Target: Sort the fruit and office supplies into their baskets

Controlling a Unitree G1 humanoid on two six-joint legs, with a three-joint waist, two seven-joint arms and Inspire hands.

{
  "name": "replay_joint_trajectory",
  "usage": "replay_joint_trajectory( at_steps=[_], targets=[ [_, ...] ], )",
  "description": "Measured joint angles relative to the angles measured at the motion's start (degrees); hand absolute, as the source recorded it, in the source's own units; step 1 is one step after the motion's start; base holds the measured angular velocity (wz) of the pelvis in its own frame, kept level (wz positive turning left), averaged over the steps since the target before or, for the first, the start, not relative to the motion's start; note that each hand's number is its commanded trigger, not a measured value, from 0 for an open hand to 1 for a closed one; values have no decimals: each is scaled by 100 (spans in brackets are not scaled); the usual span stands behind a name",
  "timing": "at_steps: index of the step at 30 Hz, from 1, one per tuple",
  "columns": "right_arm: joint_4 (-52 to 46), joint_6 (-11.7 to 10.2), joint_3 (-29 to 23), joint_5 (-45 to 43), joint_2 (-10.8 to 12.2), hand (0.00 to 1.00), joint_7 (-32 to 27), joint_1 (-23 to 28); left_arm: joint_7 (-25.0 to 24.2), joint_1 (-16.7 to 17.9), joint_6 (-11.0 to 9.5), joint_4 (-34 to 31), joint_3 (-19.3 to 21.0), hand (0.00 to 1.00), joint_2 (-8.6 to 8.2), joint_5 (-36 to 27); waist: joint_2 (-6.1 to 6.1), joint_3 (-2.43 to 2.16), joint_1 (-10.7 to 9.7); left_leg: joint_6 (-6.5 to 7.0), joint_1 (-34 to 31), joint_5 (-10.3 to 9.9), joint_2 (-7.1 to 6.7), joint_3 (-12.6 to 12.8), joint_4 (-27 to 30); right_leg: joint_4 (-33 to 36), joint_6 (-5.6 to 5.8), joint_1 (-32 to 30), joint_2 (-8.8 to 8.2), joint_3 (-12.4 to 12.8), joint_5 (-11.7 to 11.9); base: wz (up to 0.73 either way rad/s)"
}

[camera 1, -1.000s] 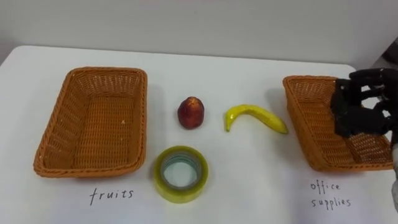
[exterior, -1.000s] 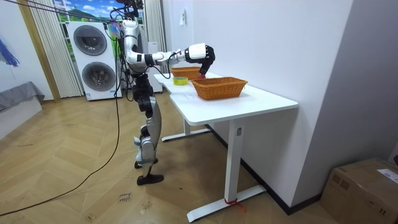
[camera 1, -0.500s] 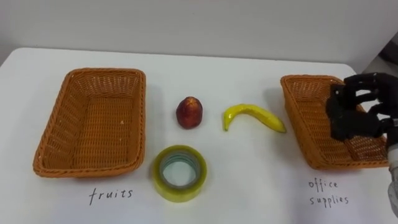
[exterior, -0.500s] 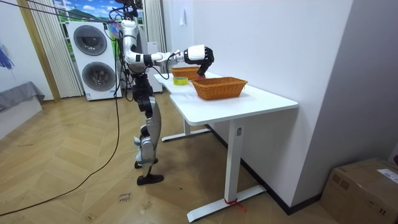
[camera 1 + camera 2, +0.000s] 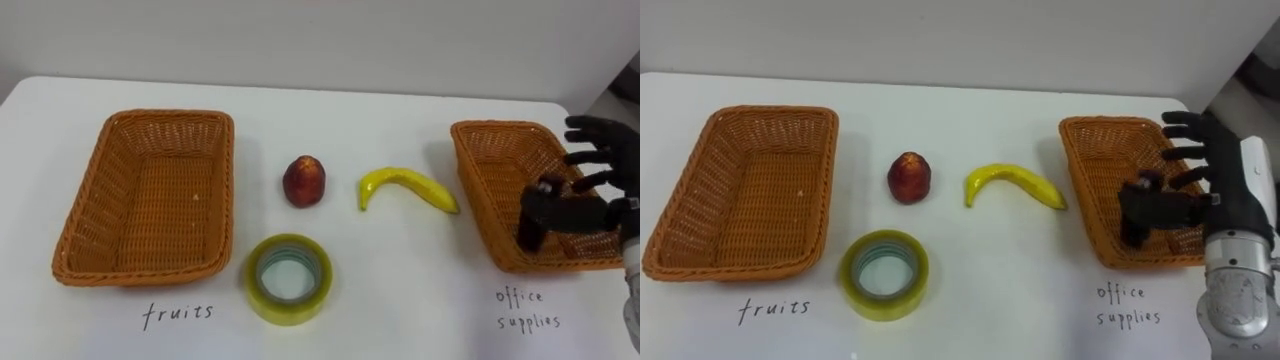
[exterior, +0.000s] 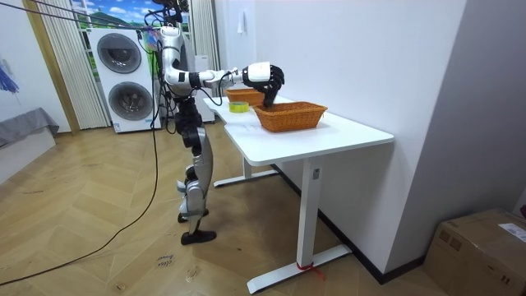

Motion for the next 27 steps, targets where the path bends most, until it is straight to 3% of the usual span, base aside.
replay_joint_trajectory(
  at_steps=[27],
  targets=[
    [0,0,0,0,0,0,2,0,16,1,0,-40,0,0,0,1,9,-6,-1,0,10,0,0,1,0,6,0,10,1,2,0,0]
  ],
)
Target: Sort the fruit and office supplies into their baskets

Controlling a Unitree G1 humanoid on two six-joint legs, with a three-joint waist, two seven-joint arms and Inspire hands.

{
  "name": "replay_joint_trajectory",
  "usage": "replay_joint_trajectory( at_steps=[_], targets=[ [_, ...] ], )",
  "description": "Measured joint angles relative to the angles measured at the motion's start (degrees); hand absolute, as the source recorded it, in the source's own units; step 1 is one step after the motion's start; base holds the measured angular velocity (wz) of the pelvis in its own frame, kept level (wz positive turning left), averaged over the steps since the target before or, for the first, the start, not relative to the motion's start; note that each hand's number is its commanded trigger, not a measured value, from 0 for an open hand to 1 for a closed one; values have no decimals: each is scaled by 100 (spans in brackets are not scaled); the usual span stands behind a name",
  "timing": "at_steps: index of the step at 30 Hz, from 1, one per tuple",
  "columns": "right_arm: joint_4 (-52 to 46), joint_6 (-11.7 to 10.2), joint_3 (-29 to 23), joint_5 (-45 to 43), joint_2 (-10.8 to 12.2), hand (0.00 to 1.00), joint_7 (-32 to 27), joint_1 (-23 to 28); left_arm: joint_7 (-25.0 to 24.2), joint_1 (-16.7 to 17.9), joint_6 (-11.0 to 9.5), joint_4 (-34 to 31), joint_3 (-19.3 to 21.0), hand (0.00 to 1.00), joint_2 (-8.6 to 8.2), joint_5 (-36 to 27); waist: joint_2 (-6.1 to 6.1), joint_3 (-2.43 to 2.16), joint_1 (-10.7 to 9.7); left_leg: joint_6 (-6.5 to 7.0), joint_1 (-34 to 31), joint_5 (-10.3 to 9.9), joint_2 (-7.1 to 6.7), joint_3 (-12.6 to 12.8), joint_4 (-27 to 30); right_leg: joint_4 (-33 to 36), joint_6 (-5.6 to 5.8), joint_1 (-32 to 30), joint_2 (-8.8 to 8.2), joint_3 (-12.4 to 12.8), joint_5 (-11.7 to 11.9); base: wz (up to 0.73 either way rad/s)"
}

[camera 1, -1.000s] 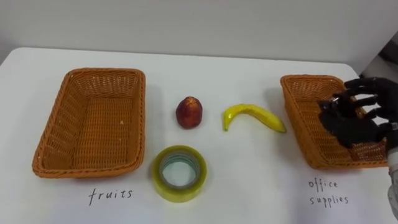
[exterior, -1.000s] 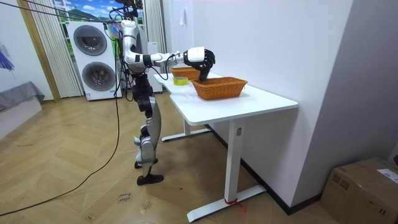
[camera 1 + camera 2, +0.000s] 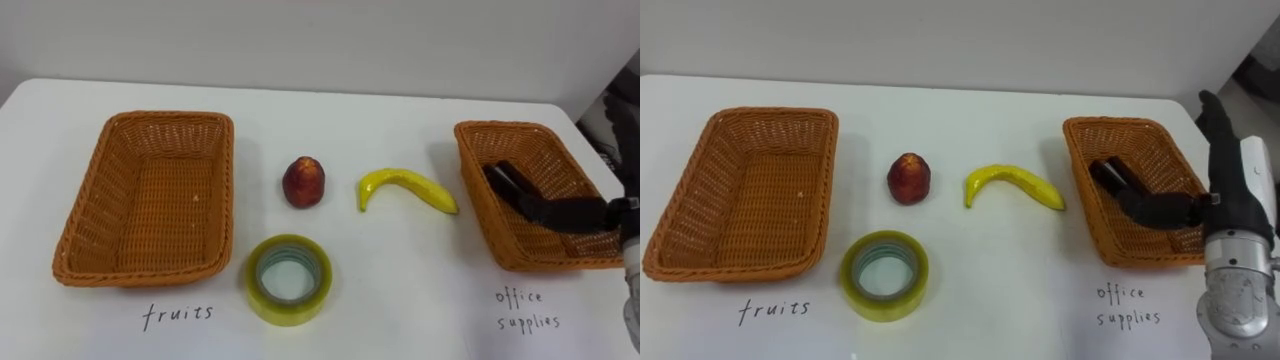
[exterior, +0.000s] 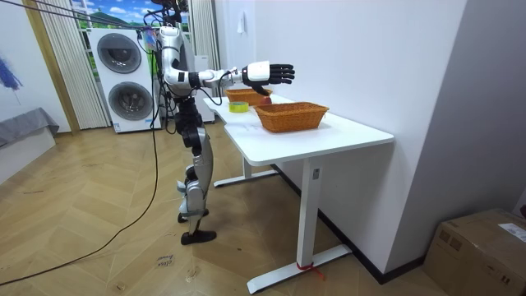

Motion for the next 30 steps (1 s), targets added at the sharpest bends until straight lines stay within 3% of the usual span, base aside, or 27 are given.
replay_joint_trajectory(
  at_steps=[20,30],
  targets=[
    [101,5,-2,68,0,0,133,-34,0,-33,-1,0,2,0,0,4,-40,-1,97,0,-13,0,0,-10,-14,2,0,-5,2,18,-1,0],
    [-215,-2,113,872,1,0,385,-401,1,-87,6,62,-35,0,-8,17,-19,4,224,0,-47,1,5,0,-21,5,0,-4,5,-7,0,1]
  ],
)
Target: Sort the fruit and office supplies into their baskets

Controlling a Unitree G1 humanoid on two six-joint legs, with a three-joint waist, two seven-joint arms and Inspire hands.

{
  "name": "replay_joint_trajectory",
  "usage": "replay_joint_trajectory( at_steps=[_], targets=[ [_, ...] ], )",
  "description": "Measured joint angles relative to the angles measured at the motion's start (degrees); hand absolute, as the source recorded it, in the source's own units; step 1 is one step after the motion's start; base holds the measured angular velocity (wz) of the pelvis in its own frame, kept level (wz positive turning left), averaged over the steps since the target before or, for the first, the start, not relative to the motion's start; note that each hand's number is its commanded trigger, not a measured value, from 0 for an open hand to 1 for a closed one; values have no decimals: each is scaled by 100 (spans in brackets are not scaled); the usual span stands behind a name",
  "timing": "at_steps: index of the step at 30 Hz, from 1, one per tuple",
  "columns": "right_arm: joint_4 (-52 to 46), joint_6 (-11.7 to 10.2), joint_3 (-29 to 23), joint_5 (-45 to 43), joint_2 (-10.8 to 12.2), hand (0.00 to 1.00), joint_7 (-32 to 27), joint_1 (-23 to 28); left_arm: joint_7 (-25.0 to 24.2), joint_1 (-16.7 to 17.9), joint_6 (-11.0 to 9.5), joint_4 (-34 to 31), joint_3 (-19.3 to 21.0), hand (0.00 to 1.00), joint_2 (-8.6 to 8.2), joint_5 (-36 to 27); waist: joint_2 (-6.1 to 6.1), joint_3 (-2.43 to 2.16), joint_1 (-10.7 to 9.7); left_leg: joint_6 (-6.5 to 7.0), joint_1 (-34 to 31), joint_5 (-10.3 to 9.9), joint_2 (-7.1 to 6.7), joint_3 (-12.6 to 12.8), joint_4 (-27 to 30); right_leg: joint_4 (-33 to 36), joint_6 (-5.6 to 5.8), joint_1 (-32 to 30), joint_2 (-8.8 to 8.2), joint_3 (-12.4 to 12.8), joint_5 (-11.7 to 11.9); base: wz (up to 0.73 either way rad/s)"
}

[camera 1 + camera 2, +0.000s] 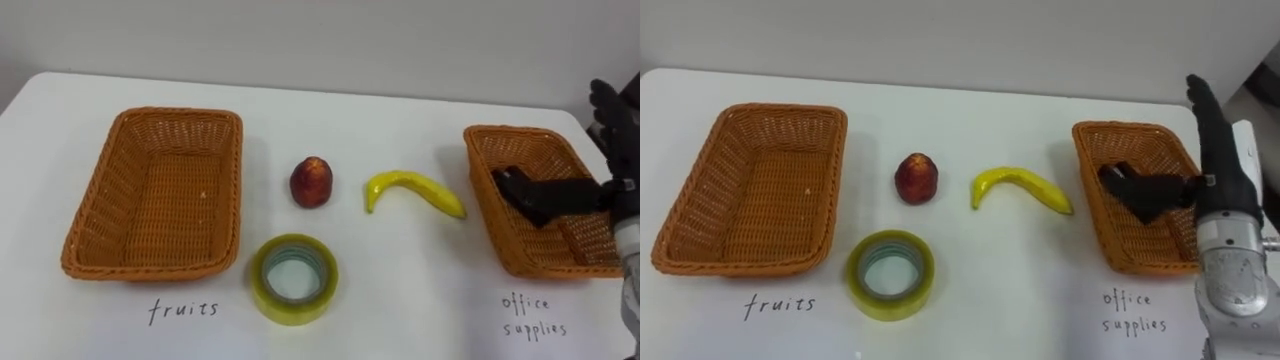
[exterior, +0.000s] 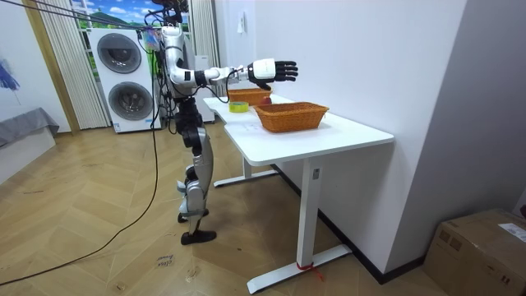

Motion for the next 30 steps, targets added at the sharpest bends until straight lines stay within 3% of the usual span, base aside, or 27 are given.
replay_joint_trajectory(
  at_steps=[14,22,30],
  targets=[
    [-754,-14,495,460,20,0,235,-234,-44,-91,15,12,-163,0,-28,-6,143,-18,137,0,-36,1,-1,-15,31,19,0,-20,-6,-23,1,0],
    [-788,-12,921,477,106,0,616,-248,-70,-155,12,-2,-203,0,-37,8,99,-39,370,1,-54,0,-4,-30,46,19,-1,-16,-8,-30,2,0],
    [-742,4,1438,479,215,0,732,-245,-157,-200,119,17,-215,0,-37,-6,119,-29,411,-1,-200,-1,-10,-178,42,18,-1,-81,-14,-175,1,10]
  ],
)
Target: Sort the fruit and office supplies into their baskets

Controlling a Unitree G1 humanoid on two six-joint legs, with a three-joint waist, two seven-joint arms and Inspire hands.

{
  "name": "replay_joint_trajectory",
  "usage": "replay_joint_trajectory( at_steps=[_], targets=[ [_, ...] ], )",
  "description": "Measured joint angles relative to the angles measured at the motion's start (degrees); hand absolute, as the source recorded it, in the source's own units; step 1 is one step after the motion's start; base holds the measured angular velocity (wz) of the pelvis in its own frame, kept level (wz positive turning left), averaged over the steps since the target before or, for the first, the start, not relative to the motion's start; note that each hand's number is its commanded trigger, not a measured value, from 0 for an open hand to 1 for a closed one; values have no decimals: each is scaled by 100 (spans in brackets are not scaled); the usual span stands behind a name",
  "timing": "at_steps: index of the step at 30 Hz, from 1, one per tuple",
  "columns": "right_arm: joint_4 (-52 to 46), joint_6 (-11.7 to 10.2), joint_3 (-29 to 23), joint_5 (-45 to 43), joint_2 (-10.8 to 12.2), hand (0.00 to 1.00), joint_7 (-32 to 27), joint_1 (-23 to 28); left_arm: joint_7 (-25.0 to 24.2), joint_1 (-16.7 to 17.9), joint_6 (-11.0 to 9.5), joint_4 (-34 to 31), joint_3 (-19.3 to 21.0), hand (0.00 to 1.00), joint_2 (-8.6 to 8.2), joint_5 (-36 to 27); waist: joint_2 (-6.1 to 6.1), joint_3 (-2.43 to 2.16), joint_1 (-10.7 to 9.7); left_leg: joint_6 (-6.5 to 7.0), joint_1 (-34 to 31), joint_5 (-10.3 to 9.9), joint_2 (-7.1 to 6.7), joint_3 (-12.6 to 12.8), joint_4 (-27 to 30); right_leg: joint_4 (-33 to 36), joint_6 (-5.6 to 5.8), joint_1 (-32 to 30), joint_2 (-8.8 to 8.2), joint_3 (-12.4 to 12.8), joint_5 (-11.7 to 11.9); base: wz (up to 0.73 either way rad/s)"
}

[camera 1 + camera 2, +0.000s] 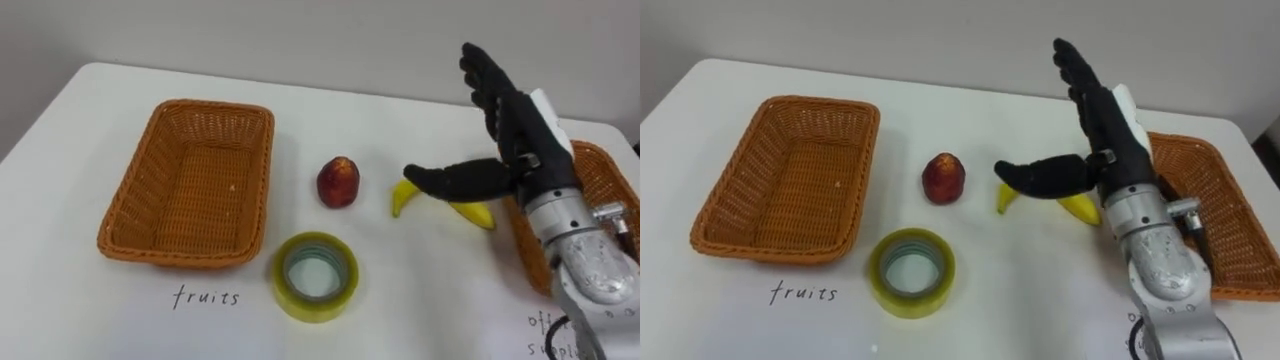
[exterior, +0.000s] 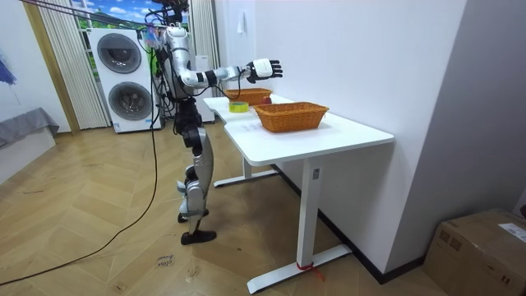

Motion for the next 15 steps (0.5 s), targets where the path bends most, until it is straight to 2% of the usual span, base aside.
replay_joint_trajectory(
  at_steps=[6,10,15],
  targets=[
    [146,1,375,-15,227,0,142,18,-90,-59,71,-18,-212,0,-30,44,24,16,42,-1,-19,2,-2,-7,8,-15,0,-29,-1,-8,0,1],
    [411,112,498,-133,262,0,387,23,-101,-139,125,-24,-215,0,-60,45,31,20,114,-1,-32,3,-6,-8,7,-24,0,-37,-9,-51,0,0],
    [502,149,738,-408,279,0,481,23,-89,-175,164,-76,-224,0,-60,46,63,31,146,-2,-53,6,-6,-70,11,-27,0,-37,-21,-149,0,4]
  ],
)
